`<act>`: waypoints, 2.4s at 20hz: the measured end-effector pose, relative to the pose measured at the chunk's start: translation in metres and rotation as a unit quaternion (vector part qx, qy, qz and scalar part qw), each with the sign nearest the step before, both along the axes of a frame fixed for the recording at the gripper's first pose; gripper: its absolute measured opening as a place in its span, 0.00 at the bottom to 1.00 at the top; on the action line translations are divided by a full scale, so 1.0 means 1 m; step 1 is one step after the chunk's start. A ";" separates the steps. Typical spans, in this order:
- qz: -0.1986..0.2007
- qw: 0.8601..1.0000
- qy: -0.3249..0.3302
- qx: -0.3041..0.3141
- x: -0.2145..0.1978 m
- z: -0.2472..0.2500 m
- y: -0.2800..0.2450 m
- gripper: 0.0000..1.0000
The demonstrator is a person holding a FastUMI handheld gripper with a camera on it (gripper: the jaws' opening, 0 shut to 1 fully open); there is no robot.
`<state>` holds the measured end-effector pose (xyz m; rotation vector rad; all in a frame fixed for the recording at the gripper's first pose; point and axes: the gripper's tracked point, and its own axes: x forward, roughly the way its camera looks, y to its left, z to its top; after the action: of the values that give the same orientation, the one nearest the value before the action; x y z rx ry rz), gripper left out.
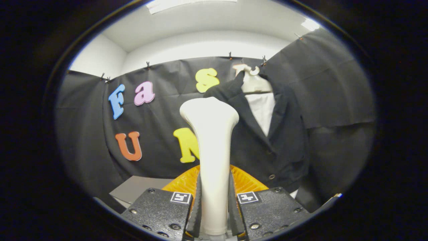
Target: Iron the clothes twice with a garment steamer, once on the left side and once on the right side.
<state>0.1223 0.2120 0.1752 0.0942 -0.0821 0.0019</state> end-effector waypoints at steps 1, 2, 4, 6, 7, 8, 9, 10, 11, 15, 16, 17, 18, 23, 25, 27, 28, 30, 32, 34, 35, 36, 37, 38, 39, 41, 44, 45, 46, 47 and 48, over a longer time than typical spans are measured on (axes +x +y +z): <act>-0.007 1.000 -0.015 -0.002 -0.002 0.015 -0.014 0.37; -0.010 1.000 -0.028 -0.003 -0.002 0.030 -0.024 0.37; -0.013 0.998 -0.054 -0.004 0.003 0.055 -0.043 0.37; -0.006 0.997 -0.081 0.000 0.014 0.084 -0.056 0.37; -0.001 0.996 -0.088 0.001 0.021 0.096 -0.064 0.37; 0.002 0.996 -0.094 0.000 0.030 0.107 -0.072 0.37; 0.003 0.995 -0.097 -0.003 0.042 0.117 -0.080 0.37; 0.005 0.995 -0.101 -0.005 0.054 0.128 -0.089 0.37; 0.005 0.994 -0.105 -0.008 0.067 0.138 -0.096 0.37; 0.015 0.994 -0.102 -0.038 0.111 0.154 -0.106 0.37; 0.021 0.994 -0.101 -0.041 0.119 0.153 -0.104 0.37; 0.027 0.994 -0.100 -0.040 0.124 0.152 -0.102 0.37; 0.031 0.994 -0.095 -0.040 0.129 0.146 -0.099 0.37; 0.013 0.995 -0.084 -0.061 0.144 0.122 -0.092 0.37; 0.008 0.995 -0.075 -0.064 0.143 0.107 -0.088 0.37; -0.002 0.995 -0.065 -0.069 0.136 0.089 -0.092 0.37; -0.007 0.995 -0.063 -0.071 0.140 0.086 -0.092 0.37; -0.014 0.996 -0.056 -0.073 0.142 0.082 -0.093 0.37; -0.018 0.995 -0.046 -0.081 0.143 0.068 -0.092 0.37; -0.021 0.996 -0.034 -0.083 0.131 0.046 -0.091 0.37; -0.024 0.996 -0.027 -0.082 0.128 0.039 -0.094 0.37; -0.026 0.996 -0.020 -0.081 0.128 0.033 -0.096 0.37; -0.026 0.996 -0.015 -0.082 0.128 0.027 -0.096 0.37; -0.027 0.996 -0.009 -0.083 0.128 0.019 -0.096 0.37; -0.030 0.996 -0.004 -0.084 0.128 0.013 -0.098 0.37; -0.034 0.996 0.004 -0.087 0.127 0.001 -0.100 0.37; -0.041 0.995 0.017 -0.094 0.124 -0.018 -0.102 0.37; -0.044 0.994 0.022 -0.096 0.123 -0.024 -0.104 0.37; -0.046 0.994 0.027 -0.098 0.122 -0.031 -0.106 0.37; -0.048 0.993 0.032 -0.099 0.121 -0.038 -0.110 0.37; -0.050 0.993 0.038 -0.100 0.120 -0.046 -0.111 0.37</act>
<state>0.2426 0.1007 0.1296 -0.1098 -0.0100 -0.0943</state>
